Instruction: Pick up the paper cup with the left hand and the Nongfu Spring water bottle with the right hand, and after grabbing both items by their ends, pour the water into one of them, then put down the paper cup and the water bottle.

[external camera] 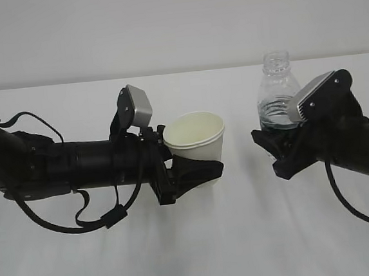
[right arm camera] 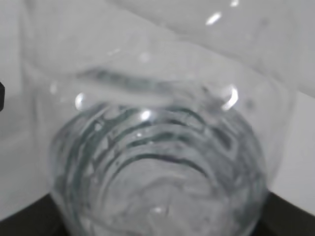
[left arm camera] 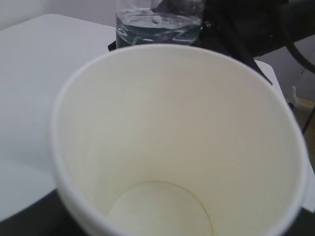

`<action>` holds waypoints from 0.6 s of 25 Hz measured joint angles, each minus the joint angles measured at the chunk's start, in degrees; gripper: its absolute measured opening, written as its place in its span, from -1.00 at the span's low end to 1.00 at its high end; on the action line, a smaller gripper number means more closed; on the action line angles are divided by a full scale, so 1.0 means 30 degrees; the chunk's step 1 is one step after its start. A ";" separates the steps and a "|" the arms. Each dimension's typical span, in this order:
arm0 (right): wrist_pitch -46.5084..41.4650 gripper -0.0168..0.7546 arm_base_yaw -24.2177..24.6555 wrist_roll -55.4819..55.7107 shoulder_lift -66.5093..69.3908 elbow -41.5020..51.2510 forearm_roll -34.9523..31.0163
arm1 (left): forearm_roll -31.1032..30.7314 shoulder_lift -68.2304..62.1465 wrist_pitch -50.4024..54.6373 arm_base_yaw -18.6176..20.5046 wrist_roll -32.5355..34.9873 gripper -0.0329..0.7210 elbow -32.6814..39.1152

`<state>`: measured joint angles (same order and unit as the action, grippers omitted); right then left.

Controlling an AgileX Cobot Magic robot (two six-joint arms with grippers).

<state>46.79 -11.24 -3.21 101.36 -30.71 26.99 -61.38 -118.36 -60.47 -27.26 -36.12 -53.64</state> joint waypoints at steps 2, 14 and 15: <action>-0.0501 0.25 0.0000 0.0000 0.0000 -0.0318 0.0381 | 0.0028 0.0000 0.0017 0.0000 0.0000 0.39 0.0000; -0.3209 0.25 0.0000 -0.0033 0.0000 -0.2675 0.2710 | 0.1104 0.0000 0.1163 0.0000 0.0557 0.39 0.0000; -0.3532 0.25 0.0000 -0.0033 0.0000 -0.2907 0.3016 | 0.1337 0.0000 0.1205 0.0000 0.0637 0.39 0.0000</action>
<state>36.20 -11.24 -3.31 101.36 -39.43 36.03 -57.36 -118.36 -56.86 -27.26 -34.21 -53.64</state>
